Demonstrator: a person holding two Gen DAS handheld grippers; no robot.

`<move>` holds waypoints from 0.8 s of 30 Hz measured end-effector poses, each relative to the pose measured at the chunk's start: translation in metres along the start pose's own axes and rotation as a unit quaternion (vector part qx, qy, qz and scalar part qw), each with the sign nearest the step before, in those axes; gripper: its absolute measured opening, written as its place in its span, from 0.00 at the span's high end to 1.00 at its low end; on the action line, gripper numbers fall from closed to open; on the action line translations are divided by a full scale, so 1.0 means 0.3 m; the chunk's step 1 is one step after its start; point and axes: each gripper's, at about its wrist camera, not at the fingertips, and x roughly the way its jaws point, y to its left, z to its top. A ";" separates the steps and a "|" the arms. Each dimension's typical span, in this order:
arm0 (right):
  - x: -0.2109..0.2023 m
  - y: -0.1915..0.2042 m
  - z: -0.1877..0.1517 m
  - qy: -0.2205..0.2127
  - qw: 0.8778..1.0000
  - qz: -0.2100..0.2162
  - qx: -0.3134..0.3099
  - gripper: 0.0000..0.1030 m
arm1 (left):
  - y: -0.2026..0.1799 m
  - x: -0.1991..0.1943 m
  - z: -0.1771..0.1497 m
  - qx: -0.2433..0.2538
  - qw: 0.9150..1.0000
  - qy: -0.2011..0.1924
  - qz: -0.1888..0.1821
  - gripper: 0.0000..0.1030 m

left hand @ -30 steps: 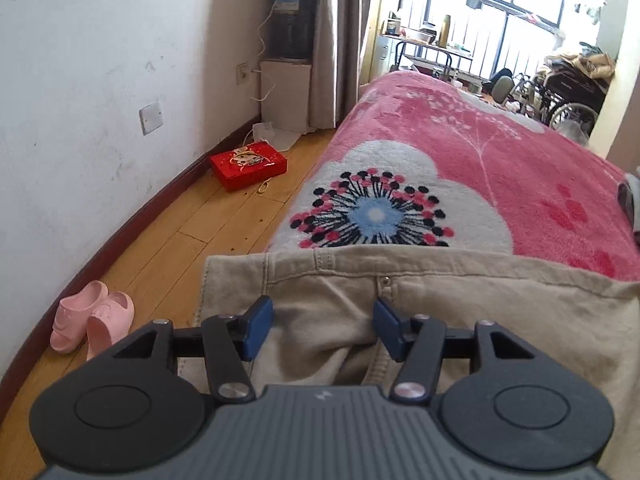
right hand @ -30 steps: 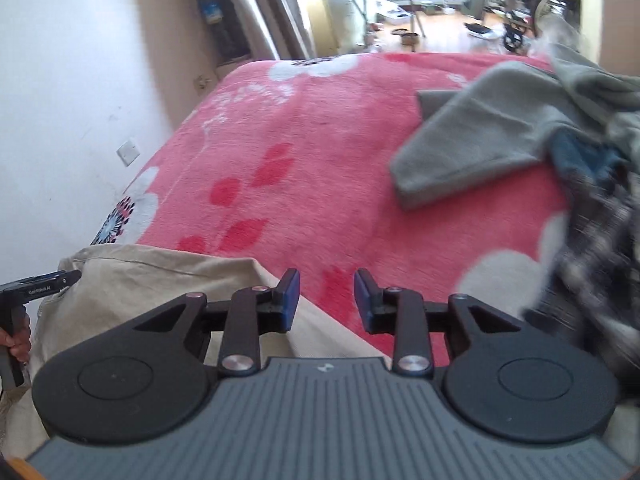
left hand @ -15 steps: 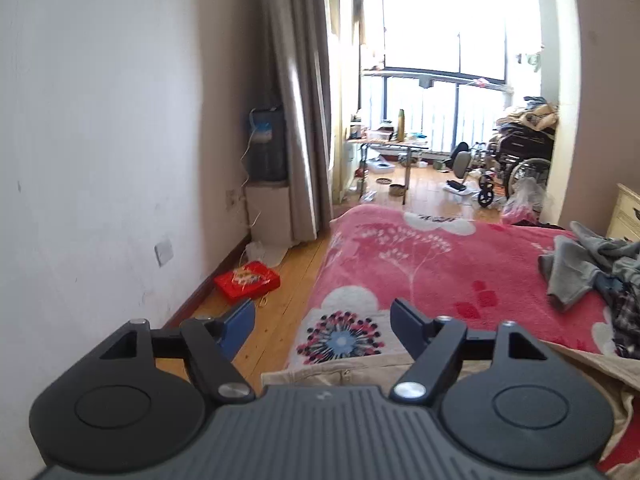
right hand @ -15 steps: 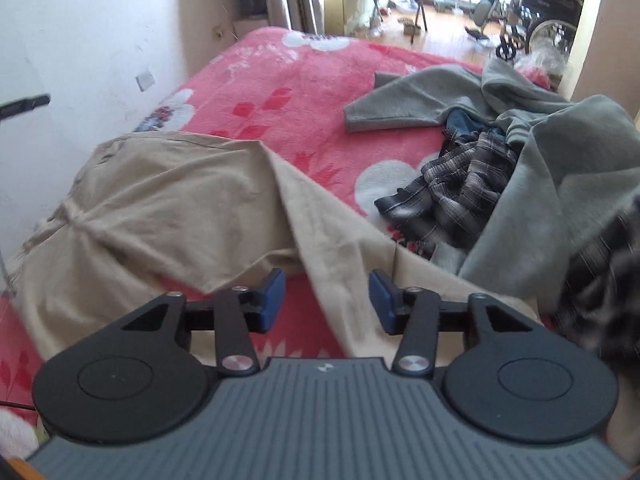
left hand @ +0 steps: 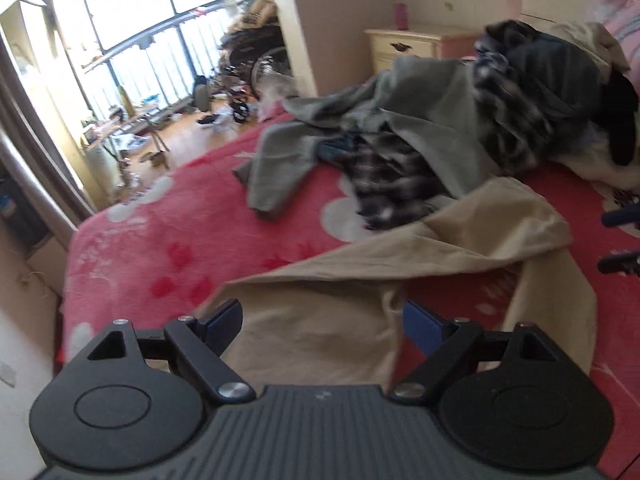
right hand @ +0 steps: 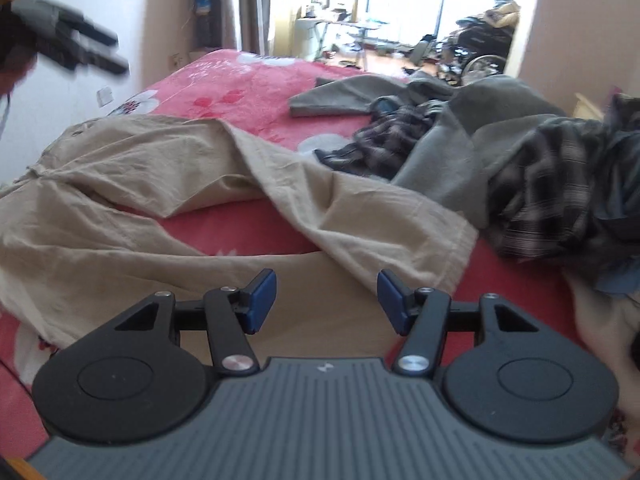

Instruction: Fold clothes

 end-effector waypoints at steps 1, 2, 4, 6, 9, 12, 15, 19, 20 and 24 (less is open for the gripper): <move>-0.013 -0.025 0.001 0.003 1.000 -0.001 0.017 0.46 | -0.041 0.028 -0.012 0.004 1.000 -0.002 -0.015 0.14; -0.026 -0.050 0.002 0.007 0.999 -0.002 0.034 0.46 | -0.078 0.044 -0.039 0.014 1.000 -0.014 -0.022 0.14; -0.046 -0.125 0.009 0.021 0.996 0.009 0.086 0.46 | -0.151 0.074 -0.091 0.035 0.998 -0.037 -0.037 0.14; -0.048 -0.212 0.029 0.030 0.988 0.018 0.152 0.46 | -0.214 0.105 -0.110 0.061 0.996 -0.049 -0.038 0.14; -0.002 -0.350 0.056 0.031 0.963 0.050 0.264 0.46 | -0.265 0.160 -0.118 0.076 0.996 -0.027 -0.038 0.17; 0.096 -0.455 0.024 0.040 0.926 0.068 0.370 0.46 | -0.266 0.197 -0.124 0.064 0.997 -0.005 -0.040 0.22; 0.186 -0.514 -0.054 0.053 0.886 0.085 0.453 0.46 | -0.251 0.210 -0.128 0.058 0.998 -0.010 -0.029 0.23; 0.266 -0.551 -0.174 0.065 0.833 0.106 0.539 0.46 | -0.237 0.224 -0.132 0.053 0.998 -0.013 -0.029 0.27; 0.282 -0.552 -0.197 0.069 0.828 0.105 0.547 0.46 | -0.238 0.229 -0.132 0.056 0.998 -0.014 -0.029 0.28; 0.341 -0.557 -0.275 0.077 0.800 0.124 0.582 0.49 | -0.248 0.260 -0.133 0.068 0.997 -0.017 -0.031 0.36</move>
